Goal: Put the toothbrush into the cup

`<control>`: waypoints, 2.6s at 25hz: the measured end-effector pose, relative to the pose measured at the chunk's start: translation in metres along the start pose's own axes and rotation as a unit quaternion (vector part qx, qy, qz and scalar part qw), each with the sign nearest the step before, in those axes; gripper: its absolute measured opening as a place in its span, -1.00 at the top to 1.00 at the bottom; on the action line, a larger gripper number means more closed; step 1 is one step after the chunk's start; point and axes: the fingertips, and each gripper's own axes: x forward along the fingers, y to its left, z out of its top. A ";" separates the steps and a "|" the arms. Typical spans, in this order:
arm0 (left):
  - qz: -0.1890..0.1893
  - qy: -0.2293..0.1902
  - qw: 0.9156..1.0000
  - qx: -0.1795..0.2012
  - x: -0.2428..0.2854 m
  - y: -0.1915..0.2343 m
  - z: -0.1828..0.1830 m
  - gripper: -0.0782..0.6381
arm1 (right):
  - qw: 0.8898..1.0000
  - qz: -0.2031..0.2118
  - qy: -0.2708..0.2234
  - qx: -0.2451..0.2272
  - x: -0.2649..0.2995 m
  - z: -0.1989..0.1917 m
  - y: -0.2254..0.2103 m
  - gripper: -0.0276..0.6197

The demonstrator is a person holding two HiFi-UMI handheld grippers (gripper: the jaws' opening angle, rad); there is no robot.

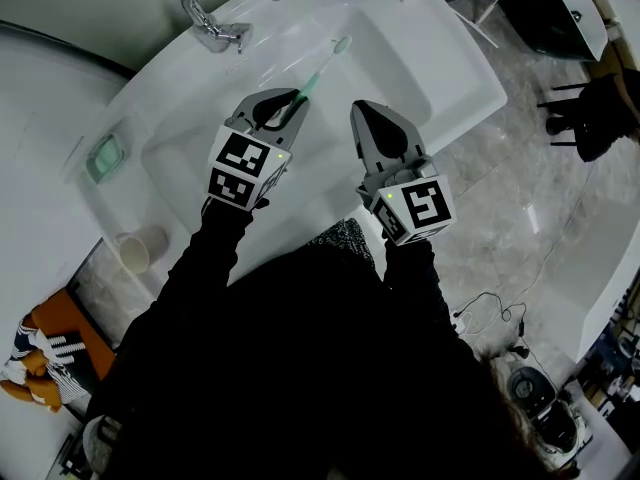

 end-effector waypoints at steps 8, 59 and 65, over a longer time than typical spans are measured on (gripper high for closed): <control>-0.004 -0.030 0.999 0.043 -0.030 -0.024 0.025 0.61 | 0.999 0.027 -0.040 0.022 -0.003 0.027 0.015 0.89; -0.030 -0.038 0.998 0.041 -0.026 -0.059 0.014 0.61 | 0.994 0.101 -0.030 0.023 0.007 0.046 0.054 0.85; -0.027 -0.049 0.996 0.071 -0.029 -0.062 0.020 0.60 | 0.994 0.101 -0.025 0.012 0.007 0.044 0.053 0.85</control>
